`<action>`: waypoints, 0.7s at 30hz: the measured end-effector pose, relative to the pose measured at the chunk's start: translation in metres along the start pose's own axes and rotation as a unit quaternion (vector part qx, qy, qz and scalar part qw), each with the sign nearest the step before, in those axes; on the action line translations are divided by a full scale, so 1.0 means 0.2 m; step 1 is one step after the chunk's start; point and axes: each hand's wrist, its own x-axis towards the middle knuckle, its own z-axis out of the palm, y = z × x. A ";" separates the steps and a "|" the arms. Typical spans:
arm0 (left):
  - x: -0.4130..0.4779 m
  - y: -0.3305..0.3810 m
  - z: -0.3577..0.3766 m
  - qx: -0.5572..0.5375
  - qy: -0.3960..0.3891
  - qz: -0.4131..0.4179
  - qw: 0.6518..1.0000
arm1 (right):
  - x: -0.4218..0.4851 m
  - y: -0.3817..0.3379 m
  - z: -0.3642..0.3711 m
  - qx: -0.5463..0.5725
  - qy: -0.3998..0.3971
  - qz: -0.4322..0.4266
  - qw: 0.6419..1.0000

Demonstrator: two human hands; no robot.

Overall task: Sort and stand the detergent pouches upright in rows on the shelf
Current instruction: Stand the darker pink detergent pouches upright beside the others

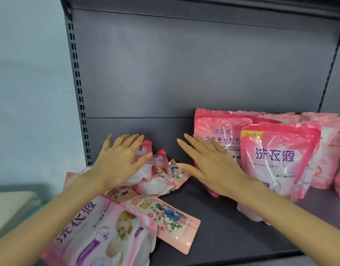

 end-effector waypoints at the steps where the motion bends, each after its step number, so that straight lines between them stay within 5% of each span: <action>1: -0.04 -0.02 -0.01 -0.010 0.000 -0.014 1.000 | 0.01 -0.01 0.00 0.001 -0.007 -0.004 1.000; 11: -0.48 -0.17 -0.06 -0.055 -0.048 -0.153 0.986 | 0.08 -0.20 0.06 0.146 -0.085 -0.074 0.983; 21: -0.76 -0.39 -0.14 -0.083 -0.172 -0.245 0.951 | 0.08 -0.48 -0.05 0.283 -0.030 -0.096 0.954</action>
